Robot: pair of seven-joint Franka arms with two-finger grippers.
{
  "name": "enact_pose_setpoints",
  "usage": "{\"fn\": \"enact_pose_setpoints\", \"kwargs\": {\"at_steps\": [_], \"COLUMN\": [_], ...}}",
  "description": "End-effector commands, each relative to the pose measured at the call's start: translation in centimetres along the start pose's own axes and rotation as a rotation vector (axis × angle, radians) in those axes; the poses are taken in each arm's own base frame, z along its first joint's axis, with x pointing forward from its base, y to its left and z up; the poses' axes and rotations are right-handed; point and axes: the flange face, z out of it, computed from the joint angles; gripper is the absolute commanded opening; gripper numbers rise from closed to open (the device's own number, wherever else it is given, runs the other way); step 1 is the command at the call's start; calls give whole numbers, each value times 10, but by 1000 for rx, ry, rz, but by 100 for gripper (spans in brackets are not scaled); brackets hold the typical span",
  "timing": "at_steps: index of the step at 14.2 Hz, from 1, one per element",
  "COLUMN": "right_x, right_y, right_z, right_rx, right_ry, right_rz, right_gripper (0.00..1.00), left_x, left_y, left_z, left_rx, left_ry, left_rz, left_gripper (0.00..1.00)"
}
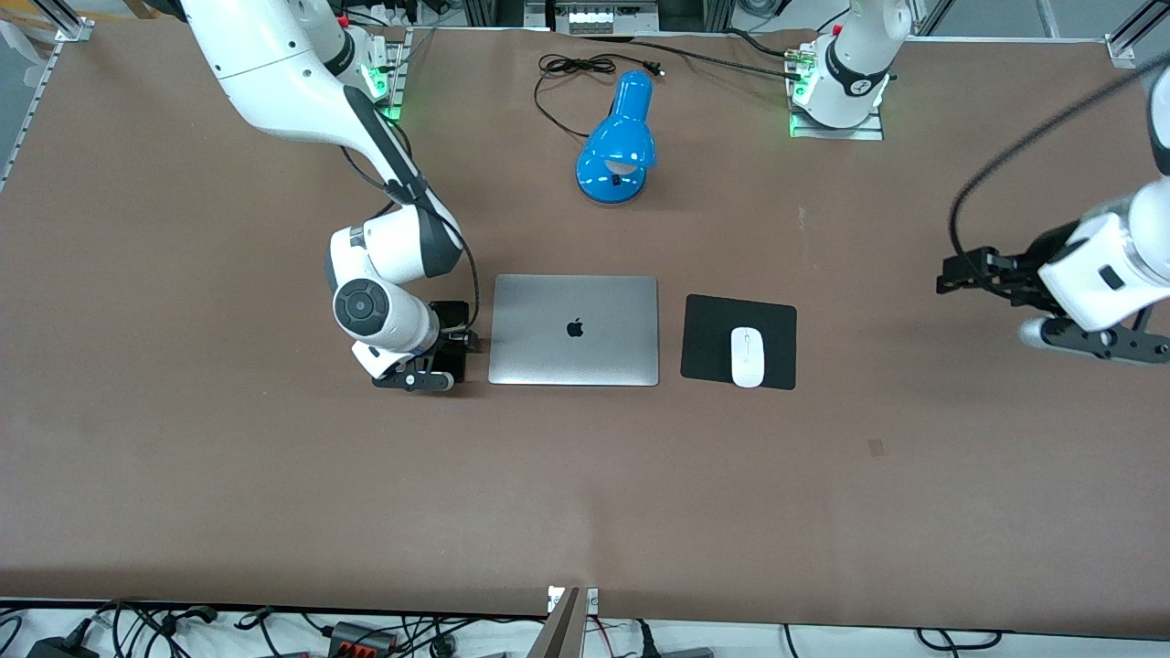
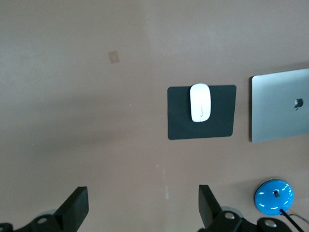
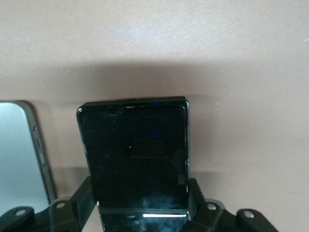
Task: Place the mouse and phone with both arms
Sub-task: 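Set the phone beside the laptop and open the right gripper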
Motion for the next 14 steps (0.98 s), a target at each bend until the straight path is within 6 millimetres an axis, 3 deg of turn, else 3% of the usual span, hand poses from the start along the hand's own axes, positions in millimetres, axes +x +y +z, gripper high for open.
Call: {"fn": "enact_pose_setpoints", "kwargs": {"at_steps": [1,2,4,6,8,10,11,14], "right_x": [-5,-6,-4,-1,1,12,19,33], "right_y": [-13,-14,-13,-13,-16,-11,-2,29], "right_z": [1,2,0,-18,-62,-117,-146,-225], "right_rx": [9,8,9,20,34,35,34,41], "right_ry": [-4,-6,-4,15,41,58,49,30], "right_rz": [-16,-20,-11,-13,-16,-24,-16,22], "right_gripper": [27,29,100,100,100,100,100,100], "left_x": [-50,-66,-88,-94,-94,-88,-84,-81], "left_y": [-18,-23,-32,-31,-31,-29,-22,-22], "left_z": [1,3,-1,-4,-5,-2,-10,-10], "left_rx": [47,40,46,58,62,67,96,106], "left_ry": [40,63,135,170,170,160,175,165], "left_rz": [-44,-55,-63,-18,-16,-7,4,-5], "left_gripper": [100,100,100,100,100,100,100,100]}}
